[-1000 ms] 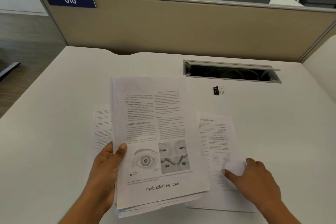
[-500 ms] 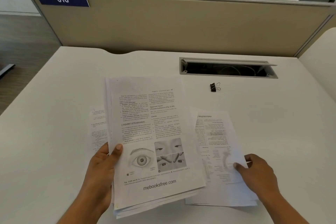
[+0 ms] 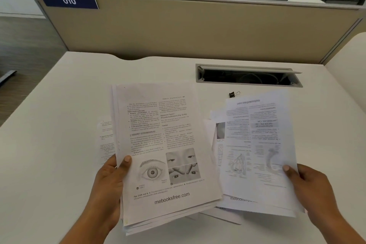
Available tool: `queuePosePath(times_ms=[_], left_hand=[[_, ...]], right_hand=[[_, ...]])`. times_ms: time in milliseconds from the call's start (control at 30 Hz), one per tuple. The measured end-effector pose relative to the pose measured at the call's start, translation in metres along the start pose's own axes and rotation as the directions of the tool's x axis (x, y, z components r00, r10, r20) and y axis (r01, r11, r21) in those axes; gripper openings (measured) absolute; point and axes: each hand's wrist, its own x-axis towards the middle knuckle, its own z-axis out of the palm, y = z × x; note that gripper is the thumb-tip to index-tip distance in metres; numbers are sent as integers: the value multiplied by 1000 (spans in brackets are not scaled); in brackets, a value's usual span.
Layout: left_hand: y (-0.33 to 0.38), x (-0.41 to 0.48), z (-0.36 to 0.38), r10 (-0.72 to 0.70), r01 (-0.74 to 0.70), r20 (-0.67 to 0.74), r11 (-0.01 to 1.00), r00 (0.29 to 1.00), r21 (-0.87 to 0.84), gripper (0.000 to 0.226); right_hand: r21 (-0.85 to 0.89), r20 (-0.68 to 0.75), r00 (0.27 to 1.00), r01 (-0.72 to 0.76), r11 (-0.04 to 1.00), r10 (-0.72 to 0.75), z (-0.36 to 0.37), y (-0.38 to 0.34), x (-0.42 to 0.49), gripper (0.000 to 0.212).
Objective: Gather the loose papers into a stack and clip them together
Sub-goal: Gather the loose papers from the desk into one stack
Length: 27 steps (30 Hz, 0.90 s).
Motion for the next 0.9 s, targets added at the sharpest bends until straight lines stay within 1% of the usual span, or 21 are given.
queuePosePath(times_ms=[67, 167, 267, 367, 400, 500, 533, 600, 633, 667, 700, 733, 767, 800, 833, 867, 900], left_hand=[[1, -1, 1, 3, -3, 1, 1000, 1000, 8, 26], [1, -2, 2, 5, -5, 4, 1000, 1000, 3, 26], [1, -3, 1, 1, -1, 3, 1000, 1000, -2, 26], [0, -2, 0, 1, -1, -2, 1000, 1000, 7, 26], [1, -2, -1, 0, 0, -4, 1000, 1000, 8, 27], [2, -1, -2, 2, -2, -16, 1000, 1000, 15, 27], [2, -1, -2, 3, -3, -18, 1000, 1000, 17, 26], [2, -1, -2, 6, -6, -21, 1000, 1000, 14, 26], [2, -1, -1, 6, -6, -20, 1000, 1000, 13, 26], [2, -1, -1, 6, -6, -18, 1000, 1000, 13, 26], [2, -1, 0, 5, -5, -16, 1000, 1000, 13, 26], [2, -1, 1, 4, -4, -18, 1000, 1000, 11, 26], [2, -1, 2, 2, -2, -20, 1000, 1000, 12, 26], [2, 0, 4, 0, 1, -18, 1000, 1000, 13, 26], [2, 0, 6, 0, 1, -14, 1000, 1000, 14, 26], [2, 0, 7, 0, 0, -9, 1000, 1000, 14, 26], [2, 0, 9, -1, 1, -4, 1000, 1000, 14, 26]], right_hand=[[36, 0, 1000, -25, 999, 25, 4, 2, 1, 16], [42, -5, 1000, -22, 999, 23, 11, 6, 2, 15], [64, -48, 998, -27, 998, 31, 16, 7, 0, 14], [94, -83, 996, -38, 995, 46, 16, 6, -1, 26], [103, -94, 994, -49, 993, 59, 14, 3, -2, 27], [208, -149, 985, -52, 977, 84, 6, -3, 1, 15], [257, -170, 979, -68, 964, 114, 2, -7, 1, 16], [403, -178, 972, -72, 912, 155, -6, -11, 3, 8], [470, -148, 976, -71, 880, 158, -11, -15, 3, 4], [526, -98, 982, -85, 847, 159, -15, -20, 1, 20], [567, -51, 987, -96, 818, 151, -20, -22, 0, 47], [606, -27, 984, -121, 786, 173, -21, -25, -2, 72], [636, 1, 984, -138, 759, 178, -22, -32, -6, 86], [665, 23, 982, -155, 730, 188, -22, -40, -10, 89], [675, 47, 983, -163, 720, 179, -21, -49, -14, 84], [678, 70, 983, -170, 715, 167, -18, -58, -20, 72], [685, 98, 987, -162, 710, 131, -14, -65, -25, 52]])
